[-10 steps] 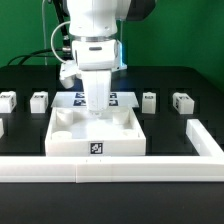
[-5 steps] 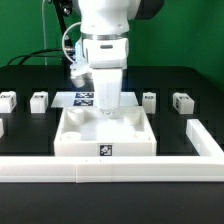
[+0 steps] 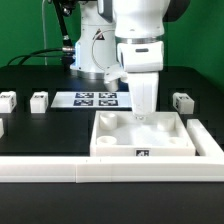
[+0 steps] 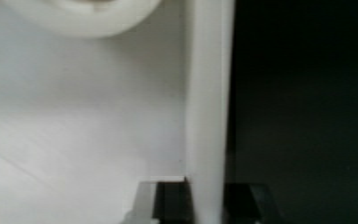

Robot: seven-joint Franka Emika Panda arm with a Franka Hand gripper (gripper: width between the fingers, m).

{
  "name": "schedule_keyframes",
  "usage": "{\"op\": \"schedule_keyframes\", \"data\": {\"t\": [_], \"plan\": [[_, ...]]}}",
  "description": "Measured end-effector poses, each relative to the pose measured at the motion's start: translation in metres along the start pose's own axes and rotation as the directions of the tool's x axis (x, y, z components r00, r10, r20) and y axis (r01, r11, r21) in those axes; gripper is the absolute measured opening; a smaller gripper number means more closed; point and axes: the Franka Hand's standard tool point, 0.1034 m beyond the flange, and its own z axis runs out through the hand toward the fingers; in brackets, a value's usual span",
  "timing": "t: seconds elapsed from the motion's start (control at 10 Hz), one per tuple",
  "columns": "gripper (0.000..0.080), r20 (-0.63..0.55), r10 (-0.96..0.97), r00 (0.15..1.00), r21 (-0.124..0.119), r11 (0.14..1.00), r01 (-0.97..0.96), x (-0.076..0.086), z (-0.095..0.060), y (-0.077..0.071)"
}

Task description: Assemble square table

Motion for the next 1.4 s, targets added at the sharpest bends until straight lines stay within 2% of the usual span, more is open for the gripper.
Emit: {"op": "schedule_keyframes", "data": {"t": [0.1,0.4,0.5,0.6,0.9,1.0,1.1,1.2,1.3,1.4], "plan": [[0.0063,-0.002,0.004,1.000,-0.005,1.000,-0.004,0.007,0.000,0.005],[0.0063,-0.005,-0.026,1.000,-0.019,0.999,0.026,0.011,0.000,0.020],[0.0063,-0.001,-0.020,1.000,-0.018,1.000,0.020,0.011,-0.001,0.026],[0.0063,0.003,-0.020,1.000,0.000,1.000,0.020,0.011,-0.001,0.026],[0.0063,0.003,-0.020,1.000,0.000,1.000,0.020,0.011,-0.001,0.026],[0.0243,0.003,-0.019,1.000,0.000,1.000,0.019,0.010,-0.001,0.026],[0.0380,0.003,-0.019,1.000,0.000,1.000,0.019,0.010,-0.001,0.026],[0.0380,0.003,-0.018,1.000,0.000,1.000,0.018,0.010,-0.001,0.026],[0.0559,0.003,-0.018,1.000,0.000,1.000,0.018,0.010,-0.001,0.026],[0.0621,0.003,-0.018,1.000,0.000,1.000,0.018,0.009,-0.001,0.026]]}}
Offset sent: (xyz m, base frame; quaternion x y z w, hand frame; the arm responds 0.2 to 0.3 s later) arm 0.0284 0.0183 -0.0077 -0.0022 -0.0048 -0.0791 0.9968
